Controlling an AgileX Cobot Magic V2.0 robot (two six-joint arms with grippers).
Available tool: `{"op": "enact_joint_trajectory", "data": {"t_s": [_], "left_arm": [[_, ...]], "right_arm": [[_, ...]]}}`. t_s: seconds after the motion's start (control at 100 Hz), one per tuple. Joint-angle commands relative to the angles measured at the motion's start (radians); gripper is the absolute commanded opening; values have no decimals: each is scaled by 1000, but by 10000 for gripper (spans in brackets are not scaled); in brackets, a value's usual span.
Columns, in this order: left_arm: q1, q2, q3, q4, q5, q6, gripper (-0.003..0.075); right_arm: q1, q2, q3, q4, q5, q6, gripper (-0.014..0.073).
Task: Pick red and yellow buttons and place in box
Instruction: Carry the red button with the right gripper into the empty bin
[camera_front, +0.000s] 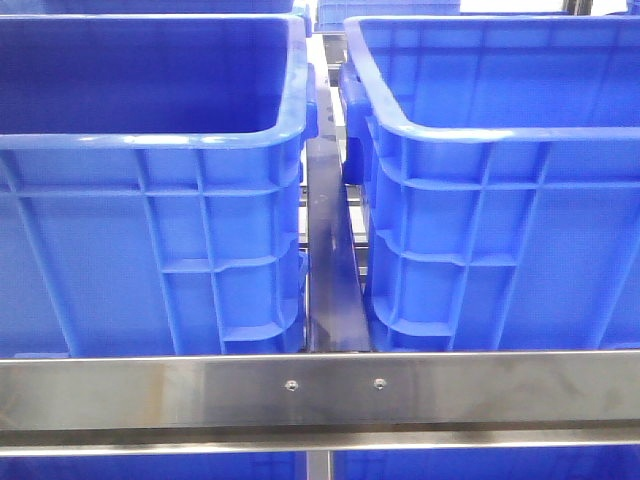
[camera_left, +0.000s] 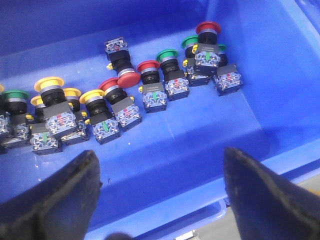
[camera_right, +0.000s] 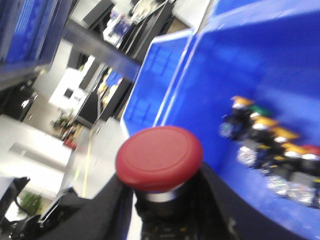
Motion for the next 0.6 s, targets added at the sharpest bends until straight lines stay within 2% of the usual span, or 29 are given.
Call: {"op": "enact_joint_trajectory", "data": {"t_s": [0.0, 0.12, 0.22, 0.36, 0.53, 0.59], "left_arm": [[-7, -5, -28, -16, -68, 1, 475], [-7, -5, -28, -16, -68, 1, 469], [-7, -5, -28, -16, -68, 1, 412], [-7, -5, -28, -16, -68, 1, 253], [-7, -5, -28, -16, -68, 1, -8], [-7, -5, -28, -16, -68, 1, -19]], "right_arm": [[-74, -99, 27, 53, 35, -14, 202], [-183, -150, 102, 51, 58, -15, 202], [-275, -184, 161, 49, 77, -15, 202], [-389, -204, 233, 47, 90, -15, 202], [-479, -204, 291, 47, 61, -15, 202], [-503, -203, 306, 47, 26, -15, 202]]}}
